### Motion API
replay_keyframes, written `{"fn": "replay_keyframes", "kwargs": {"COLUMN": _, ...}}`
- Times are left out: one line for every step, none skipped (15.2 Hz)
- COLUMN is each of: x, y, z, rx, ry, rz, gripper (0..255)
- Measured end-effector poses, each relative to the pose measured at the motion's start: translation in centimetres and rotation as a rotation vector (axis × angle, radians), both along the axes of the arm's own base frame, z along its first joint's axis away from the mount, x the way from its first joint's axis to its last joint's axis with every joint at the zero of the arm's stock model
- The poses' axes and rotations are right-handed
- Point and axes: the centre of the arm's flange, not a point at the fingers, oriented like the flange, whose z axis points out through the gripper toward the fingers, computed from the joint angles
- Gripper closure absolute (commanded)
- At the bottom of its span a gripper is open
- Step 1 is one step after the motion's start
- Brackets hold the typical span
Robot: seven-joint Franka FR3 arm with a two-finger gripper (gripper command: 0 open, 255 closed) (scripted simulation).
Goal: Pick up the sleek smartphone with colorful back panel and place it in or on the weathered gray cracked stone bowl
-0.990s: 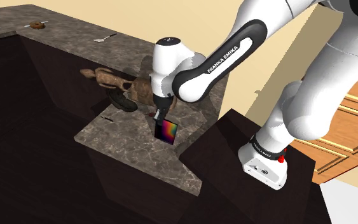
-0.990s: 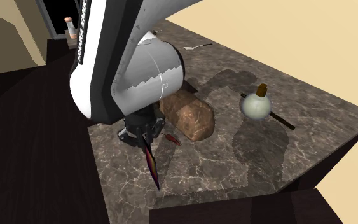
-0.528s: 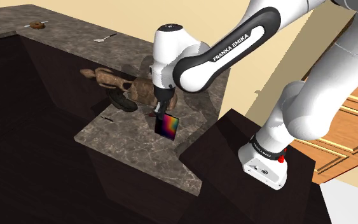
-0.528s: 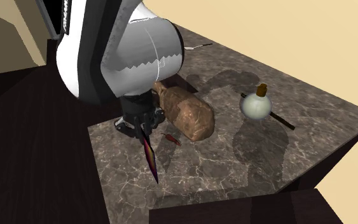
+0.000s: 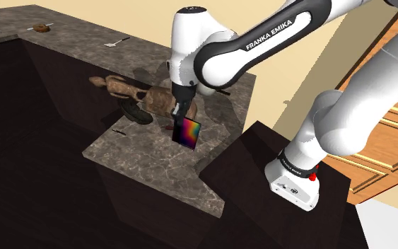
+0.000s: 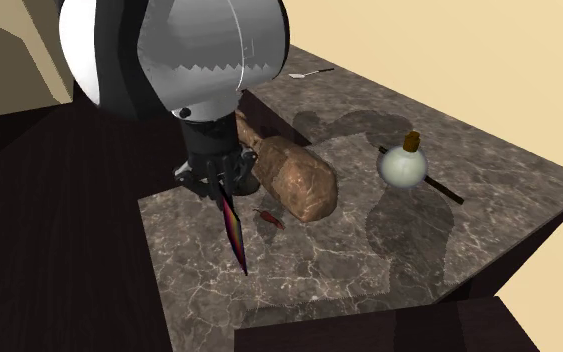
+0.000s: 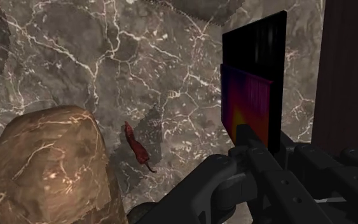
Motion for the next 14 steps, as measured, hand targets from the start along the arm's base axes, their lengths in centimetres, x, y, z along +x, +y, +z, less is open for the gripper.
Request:
{"fn": "replay_keyframes", "kwargs": {"x": -0.1, "y": 0.1, "z": 0.6, "rx": 0.0, "ry": 0.0, "rz": 0.0, "gripper": 255}}
{"fn": "replay_keyframes", "kwargs": {"x": 0.0, "y": 0.0, "z": 1.1, "rx": 0.0, "ry": 0.0, "rz": 0.0, "gripper": 255}}
{"fn": "replay_keyframes", "kwargs": {"x": -0.1, "y": 0.0, "z": 1.6, "rx": 0.0, "ry": 0.0, "rz": 0.0, "gripper": 255}}
{"fn": "replay_keyframes", "kwargs": {"x": -0.1, "y": 0.0, "z": 2.1, "rx": 0.0, "ry": 0.0, "rz": 0.0, "gripper": 255}}
{"fn": "replay_keyframes", "kwargs": {"x": 0.0, "y": 0.0, "z": 2.7, "rx": 0.0, "ry": 0.0, "rz": 0.0, "gripper": 255}}
{"fn": "replay_keyframes", "kwargs": {"x": -0.1, "y": 0.0, "z": 3.0, "rx": 0.0, "ry": 0.0, "rz": 0.0, "gripper": 255}}
{"fn": "replay_keyframes", "kwargs": {"x": 0.5, "y": 0.0, "z": 3.1, "rx": 0.0, "ry": 0.0, "rz": 0.0, "gripper": 255}}
{"fn": "replay_keyframes", "kwargs": {"x": 1.4, "y": 0.0, "z": 3.6, "rx": 0.0, "ry": 0.0, "rz": 0.0, "gripper": 255}}
{"fn": "replay_keyframes", "kwargs": {"x": 2.6, "y": 0.3, "z": 3.6, "rx": 0.0, "ry": 0.0, "rz": 0.001, "gripper": 255}}
{"fn": "replay_keyframes", "kwargs": {"x": 3.8, "y": 0.2, "z": 3.8, "rx": 0.0, "ry": 0.0, "rz": 0.0, "gripper": 255}}
{"fn": "replay_keyframes", "kwargs": {"x": 5.3, "y": 0.2, "z": 4.0, "rx": 0.0, "ry": 0.001, "rz": 0.0, "gripper": 255}}
{"fn": "replay_keyframes", "kwargs": {"x": 6.4, "y": 0.0, "z": 4.3, "rx": 0.0, "ry": 0.001, "rz": 0.0, "gripper": 255}}
{"fn": "replay_keyframes", "kwargs": {"x": 7.7, "y": 0.2, "z": 4.4, "rx": 0.0, "ry": 0.0, "rz": 0.0, "gripper": 255}}
{"fn": "replay_keyframes", "kwargs": {"x": 9.0, "y": 0.5, "z": 4.6, "rx": 0.0, "ry": 0.001, "rz": 0.0, "gripper": 255}}
